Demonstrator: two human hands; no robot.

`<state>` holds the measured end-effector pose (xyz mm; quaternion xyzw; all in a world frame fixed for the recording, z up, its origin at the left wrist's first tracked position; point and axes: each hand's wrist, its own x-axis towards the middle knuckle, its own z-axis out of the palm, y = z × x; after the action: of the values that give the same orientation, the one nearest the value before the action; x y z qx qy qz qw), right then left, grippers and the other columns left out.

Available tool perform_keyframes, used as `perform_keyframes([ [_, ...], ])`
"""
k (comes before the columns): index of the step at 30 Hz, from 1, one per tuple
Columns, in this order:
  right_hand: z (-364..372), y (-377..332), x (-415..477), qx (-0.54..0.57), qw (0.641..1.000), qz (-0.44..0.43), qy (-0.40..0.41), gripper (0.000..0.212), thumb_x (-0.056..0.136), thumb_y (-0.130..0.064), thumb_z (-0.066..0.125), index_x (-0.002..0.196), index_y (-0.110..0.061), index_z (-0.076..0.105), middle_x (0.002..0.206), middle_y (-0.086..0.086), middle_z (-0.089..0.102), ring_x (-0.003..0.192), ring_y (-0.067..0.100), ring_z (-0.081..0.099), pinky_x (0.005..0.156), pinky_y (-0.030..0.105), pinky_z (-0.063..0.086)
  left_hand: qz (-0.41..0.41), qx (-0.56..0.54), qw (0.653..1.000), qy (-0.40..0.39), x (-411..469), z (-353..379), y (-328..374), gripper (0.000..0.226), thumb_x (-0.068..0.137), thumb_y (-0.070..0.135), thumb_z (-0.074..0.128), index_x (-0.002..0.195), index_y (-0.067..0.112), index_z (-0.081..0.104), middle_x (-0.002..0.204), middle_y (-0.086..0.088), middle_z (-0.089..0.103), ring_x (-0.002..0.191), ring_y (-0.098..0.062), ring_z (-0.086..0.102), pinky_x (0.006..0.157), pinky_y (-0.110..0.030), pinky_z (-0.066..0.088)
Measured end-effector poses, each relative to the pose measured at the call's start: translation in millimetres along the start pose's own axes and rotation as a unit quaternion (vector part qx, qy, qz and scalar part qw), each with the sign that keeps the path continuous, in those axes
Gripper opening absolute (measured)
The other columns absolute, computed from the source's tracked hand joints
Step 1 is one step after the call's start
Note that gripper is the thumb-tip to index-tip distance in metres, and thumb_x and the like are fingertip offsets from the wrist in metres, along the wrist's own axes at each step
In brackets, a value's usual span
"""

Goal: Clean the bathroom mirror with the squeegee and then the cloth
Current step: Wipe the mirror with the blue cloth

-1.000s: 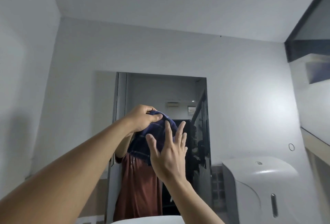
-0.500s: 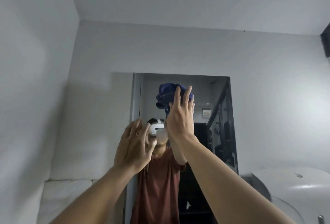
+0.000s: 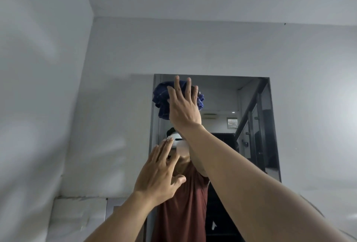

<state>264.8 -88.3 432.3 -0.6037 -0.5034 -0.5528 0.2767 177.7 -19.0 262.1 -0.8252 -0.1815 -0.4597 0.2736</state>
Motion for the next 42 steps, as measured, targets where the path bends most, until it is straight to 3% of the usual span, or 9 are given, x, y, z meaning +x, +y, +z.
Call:
perform_keyframes([
  [5,11.7,-8.8,-5.2,-0.018,0.997,-0.072,0.005,0.052,0.104,-0.031,0.037,0.155,-0.019,0.029,0.167,0.018,0.015,0.152,0.049,0.002,0.122,0.06,-0.004,0.001,-0.007,1.0,0.007,-0.7,5.5,-0.8,0.089,0.089,0.069,0.045,0.16,0.023,0.019,0.168,-0.013,0.012,0.155,-0.029,0.015,0.123,-0.042,0.013],
  [11,15.5,-3.0,-4.7,-0.061,0.992,-0.109,-0.013,0.06,0.102,-0.052,0.032,0.155,-0.027,0.031,0.167,0.015,0.016,0.152,0.048,0.006,0.122,0.061,0.0,0.006,-0.018,1.0,0.005,-1.7,7.2,-2.4,0.087,0.091,0.069,0.04,0.161,0.026,0.011,0.169,-0.01,0.0,0.156,-0.026,0.002,0.125,-0.041,0.007],
  [16,9.1,0.8,12.7,-0.065,0.994,-0.086,-0.016,0.058,0.104,-0.051,0.028,0.158,-0.027,0.028,0.168,0.015,0.011,0.152,0.047,0.001,0.122,0.06,-0.002,0.006,-0.023,1.0,0.013,-2.0,8.7,-1.5,0.086,0.091,0.067,0.042,0.161,0.025,0.015,0.169,-0.01,0.005,0.157,-0.026,0.003,0.125,-0.041,0.007],
  [24,4.1,7.2,40.6,-0.047,0.999,0.026,-0.008,0.063,0.105,-0.052,0.027,0.16,-0.023,0.019,0.168,0.017,0.002,0.151,0.049,-0.008,0.122,0.063,0.0,0.004,-0.031,0.999,0.013,-3.0,3.5,-0.4,0.086,0.091,0.067,0.043,0.161,0.027,0.012,0.17,-0.008,0.001,0.156,-0.024,-0.001,0.123,-0.038,-0.002],
  [33,-5.9,38.1,35.7,-0.055,0.996,0.076,0.004,0.063,0.105,-0.053,0.025,0.161,-0.023,0.016,0.169,0.017,0.003,0.152,0.048,-0.004,0.123,0.061,0.001,0.001,-0.012,1.0,0.025,-0.6,-0.5,-1.2,0.087,0.084,0.07,0.052,0.156,0.023,0.033,0.164,-0.012,0.027,0.151,-0.03,0.028,0.121,-0.041,0.024],
  [42,-24.5,92.4,10.4,-0.058,0.995,0.086,-0.004,0.062,0.106,-0.052,0.024,0.161,-0.025,0.016,0.169,0.016,0.002,0.153,0.047,-0.005,0.124,0.059,0.0,-0.007,-0.014,0.999,0.035,-2.7,-0.2,2.2,0.092,0.081,0.067,0.059,0.156,0.021,0.033,0.163,-0.012,0.029,0.149,-0.027,0.021,0.124,-0.035,0.017],
])
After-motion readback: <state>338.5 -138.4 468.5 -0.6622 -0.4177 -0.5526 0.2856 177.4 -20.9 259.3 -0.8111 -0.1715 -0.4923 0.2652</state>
